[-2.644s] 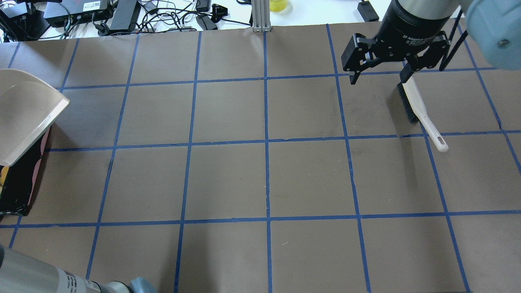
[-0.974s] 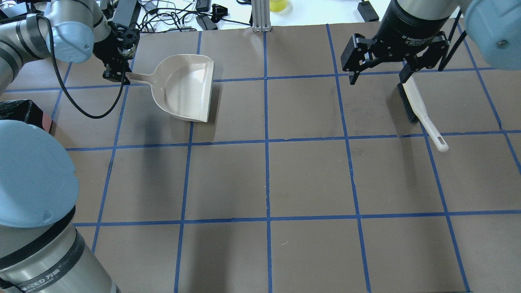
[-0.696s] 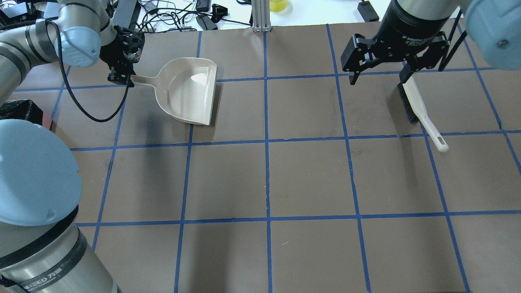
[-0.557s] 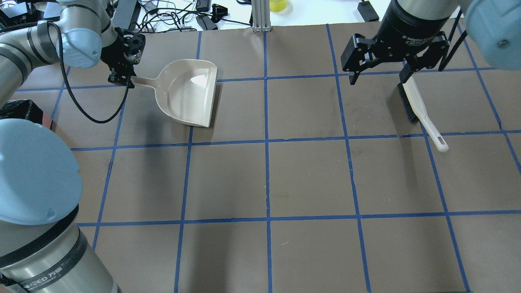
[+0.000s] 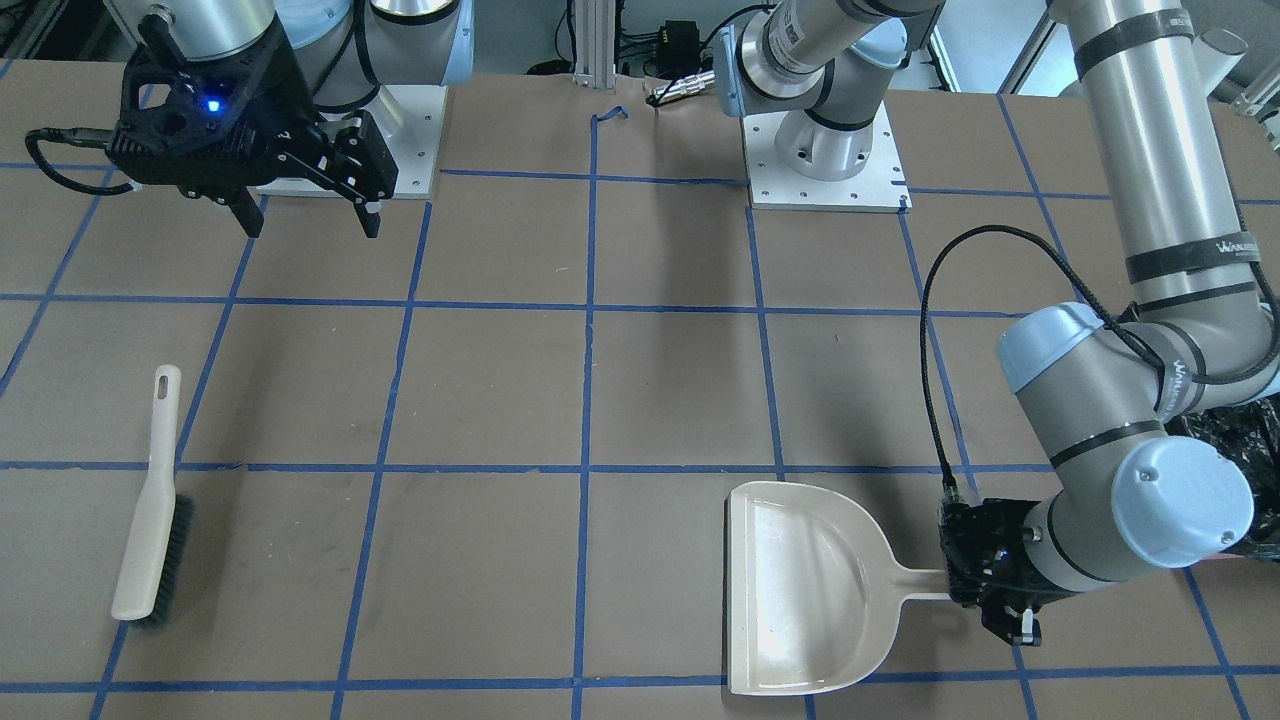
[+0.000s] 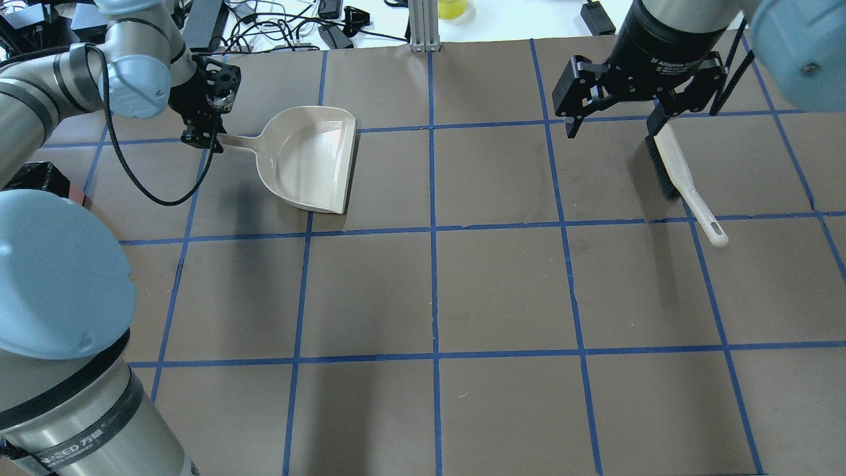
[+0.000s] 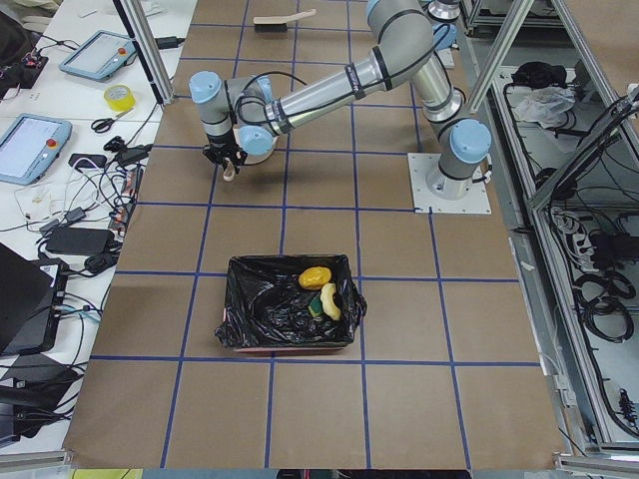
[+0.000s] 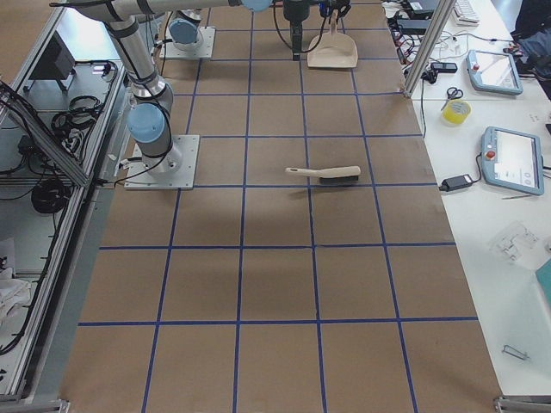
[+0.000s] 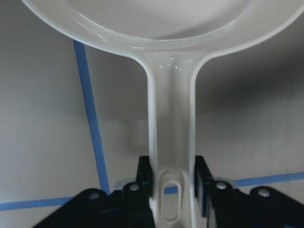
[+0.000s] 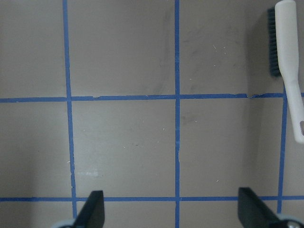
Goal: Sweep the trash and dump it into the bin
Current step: 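Bring the empty dustpan back with the left gripper and set it on the table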
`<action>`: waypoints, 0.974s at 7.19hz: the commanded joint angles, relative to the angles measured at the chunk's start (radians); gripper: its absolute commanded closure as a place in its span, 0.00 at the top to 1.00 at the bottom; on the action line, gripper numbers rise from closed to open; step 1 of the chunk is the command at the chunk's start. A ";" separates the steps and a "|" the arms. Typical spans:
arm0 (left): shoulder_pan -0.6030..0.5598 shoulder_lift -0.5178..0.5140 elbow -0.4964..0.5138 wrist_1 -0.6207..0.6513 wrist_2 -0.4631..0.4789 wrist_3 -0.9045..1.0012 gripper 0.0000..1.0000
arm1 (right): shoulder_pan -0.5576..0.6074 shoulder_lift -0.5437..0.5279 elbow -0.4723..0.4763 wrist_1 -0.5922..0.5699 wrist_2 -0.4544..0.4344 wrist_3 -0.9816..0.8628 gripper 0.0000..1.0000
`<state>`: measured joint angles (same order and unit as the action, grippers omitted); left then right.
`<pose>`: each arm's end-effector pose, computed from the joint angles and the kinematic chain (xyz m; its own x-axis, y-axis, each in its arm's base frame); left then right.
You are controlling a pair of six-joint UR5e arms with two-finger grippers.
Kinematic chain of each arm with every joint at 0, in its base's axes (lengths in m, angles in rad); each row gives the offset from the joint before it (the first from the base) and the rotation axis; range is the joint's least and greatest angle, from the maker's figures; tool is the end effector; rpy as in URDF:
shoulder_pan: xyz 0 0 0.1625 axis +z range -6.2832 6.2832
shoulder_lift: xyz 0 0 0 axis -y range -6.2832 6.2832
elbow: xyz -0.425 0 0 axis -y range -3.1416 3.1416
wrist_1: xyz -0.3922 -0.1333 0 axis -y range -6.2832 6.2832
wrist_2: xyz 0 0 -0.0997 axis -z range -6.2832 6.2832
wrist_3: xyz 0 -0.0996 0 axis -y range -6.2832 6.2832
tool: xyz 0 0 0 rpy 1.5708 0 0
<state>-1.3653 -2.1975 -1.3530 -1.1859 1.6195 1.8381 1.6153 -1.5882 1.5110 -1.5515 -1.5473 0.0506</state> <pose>0.0184 -0.7177 0.2489 0.0616 0.9975 0.0360 0.9972 -0.0630 0.0406 0.1573 -0.4824 0.5240 -0.9996 0.0047 -0.0264 0.0062 0.9984 -0.0566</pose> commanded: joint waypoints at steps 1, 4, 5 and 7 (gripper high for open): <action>0.003 0.001 -0.008 0.000 0.000 -0.010 0.00 | 0.000 -0.002 0.000 -0.001 -0.001 -0.003 1.00; 0.009 0.001 -0.006 -0.001 0.007 -0.013 0.62 | 0.000 -0.003 0.000 -0.001 0.001 -0.003 1.00; 0.009 0.004 -0.005 -0.009 0.007 -0.037 0.62 | 0.000 -0.003 0.000 -0.001 0.001 -0.003 1.00; -0.015 0.057 0.011 -0.076 -0.009 -0.237 0.62 | 0.000 -0.004 0.000 0.001 0.001 -0.003 1.00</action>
<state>-1.3702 -2.1721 -1.3551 -1.2166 1.6219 1.7141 1.6153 -1.5924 1.5110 -1.5514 -1.5463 0.0476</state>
